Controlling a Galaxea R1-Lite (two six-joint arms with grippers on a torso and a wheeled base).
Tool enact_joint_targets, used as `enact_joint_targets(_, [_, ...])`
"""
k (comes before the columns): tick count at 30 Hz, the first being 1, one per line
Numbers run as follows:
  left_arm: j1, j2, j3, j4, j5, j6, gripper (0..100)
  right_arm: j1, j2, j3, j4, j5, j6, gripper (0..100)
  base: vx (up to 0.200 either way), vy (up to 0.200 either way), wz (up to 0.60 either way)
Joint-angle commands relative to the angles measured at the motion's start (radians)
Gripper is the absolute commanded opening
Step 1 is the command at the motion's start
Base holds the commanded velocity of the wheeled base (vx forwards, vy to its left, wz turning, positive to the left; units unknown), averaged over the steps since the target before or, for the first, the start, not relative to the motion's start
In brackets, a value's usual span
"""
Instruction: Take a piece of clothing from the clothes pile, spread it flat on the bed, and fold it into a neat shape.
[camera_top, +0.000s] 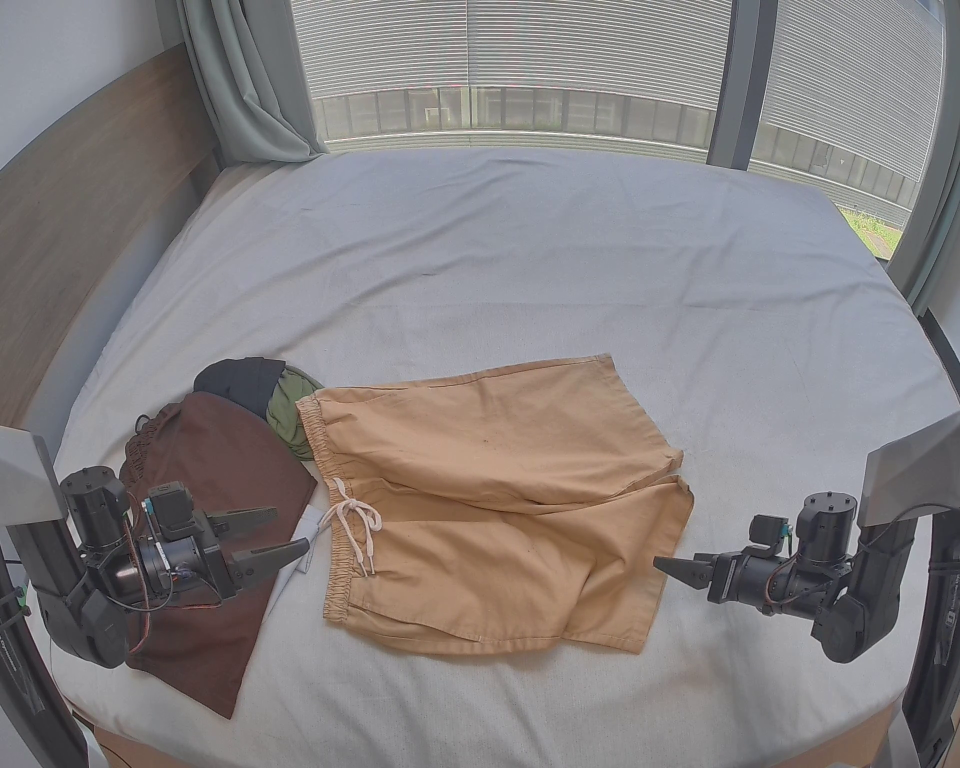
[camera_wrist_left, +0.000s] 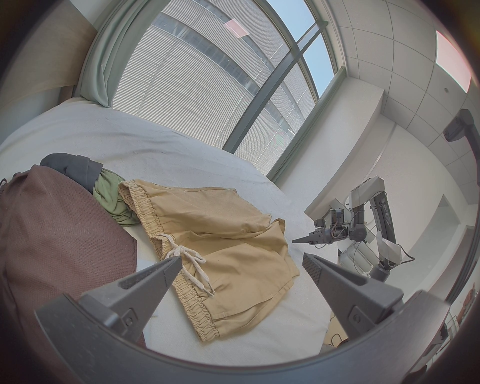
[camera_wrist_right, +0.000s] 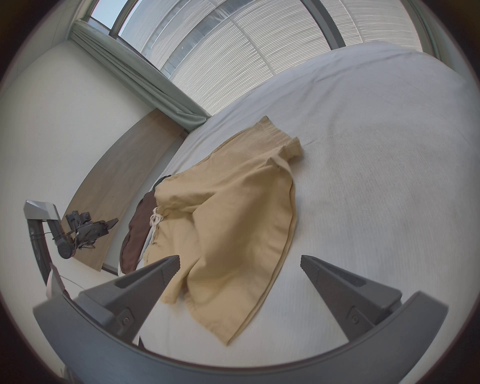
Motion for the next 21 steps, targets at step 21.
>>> enact_joint_targets(21, [-0.001,0.009,0.001,0.000,0.000,0.002,100,0.061,0.057,0.113,0.000,0.062,-0.078,100,0.000,0.000,0.00])
